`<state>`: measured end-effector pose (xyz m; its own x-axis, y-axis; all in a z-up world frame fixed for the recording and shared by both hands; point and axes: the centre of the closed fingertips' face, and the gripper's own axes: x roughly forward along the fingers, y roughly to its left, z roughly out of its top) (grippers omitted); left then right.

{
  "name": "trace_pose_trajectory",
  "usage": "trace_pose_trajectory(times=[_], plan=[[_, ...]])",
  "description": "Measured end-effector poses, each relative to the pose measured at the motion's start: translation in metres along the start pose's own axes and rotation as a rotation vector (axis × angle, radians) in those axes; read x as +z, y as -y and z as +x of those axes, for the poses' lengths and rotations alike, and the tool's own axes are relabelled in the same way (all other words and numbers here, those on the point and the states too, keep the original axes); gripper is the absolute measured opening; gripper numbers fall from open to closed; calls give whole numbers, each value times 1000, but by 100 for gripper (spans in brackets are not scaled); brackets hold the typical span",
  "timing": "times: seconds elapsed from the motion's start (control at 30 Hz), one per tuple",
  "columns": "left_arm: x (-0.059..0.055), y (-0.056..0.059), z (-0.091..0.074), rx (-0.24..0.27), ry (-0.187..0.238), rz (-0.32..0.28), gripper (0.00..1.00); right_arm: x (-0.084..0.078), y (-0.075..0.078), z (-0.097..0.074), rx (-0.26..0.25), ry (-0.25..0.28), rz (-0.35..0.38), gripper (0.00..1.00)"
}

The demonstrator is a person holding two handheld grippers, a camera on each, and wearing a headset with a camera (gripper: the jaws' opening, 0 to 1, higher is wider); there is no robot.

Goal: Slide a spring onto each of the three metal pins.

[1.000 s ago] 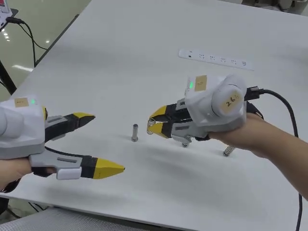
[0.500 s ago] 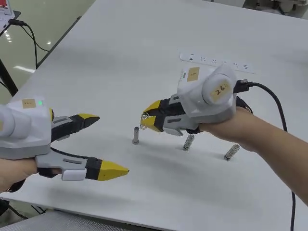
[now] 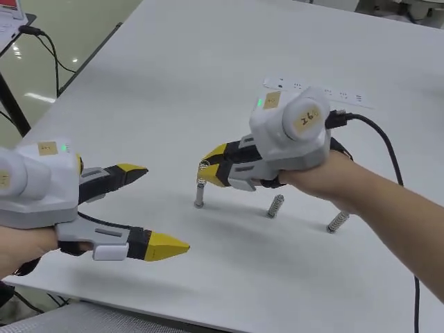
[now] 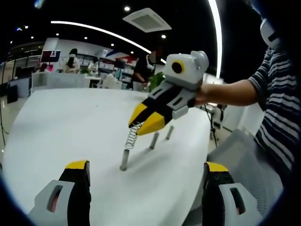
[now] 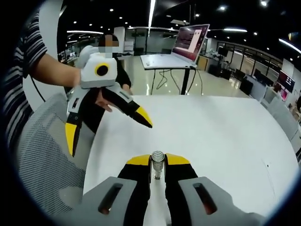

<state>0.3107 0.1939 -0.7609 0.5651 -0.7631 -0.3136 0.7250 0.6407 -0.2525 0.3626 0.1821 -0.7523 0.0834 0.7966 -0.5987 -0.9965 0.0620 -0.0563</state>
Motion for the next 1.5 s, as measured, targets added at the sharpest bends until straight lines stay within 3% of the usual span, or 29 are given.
trace_pose_trajectory(times=[0.27,1.5], plan=[[-1,0,0,1,0,-2,98,-2,6,0,-3,8,59,7],[-2,2,1,-2,0,-14,96,-18,3,13,6,-32,71,7]])
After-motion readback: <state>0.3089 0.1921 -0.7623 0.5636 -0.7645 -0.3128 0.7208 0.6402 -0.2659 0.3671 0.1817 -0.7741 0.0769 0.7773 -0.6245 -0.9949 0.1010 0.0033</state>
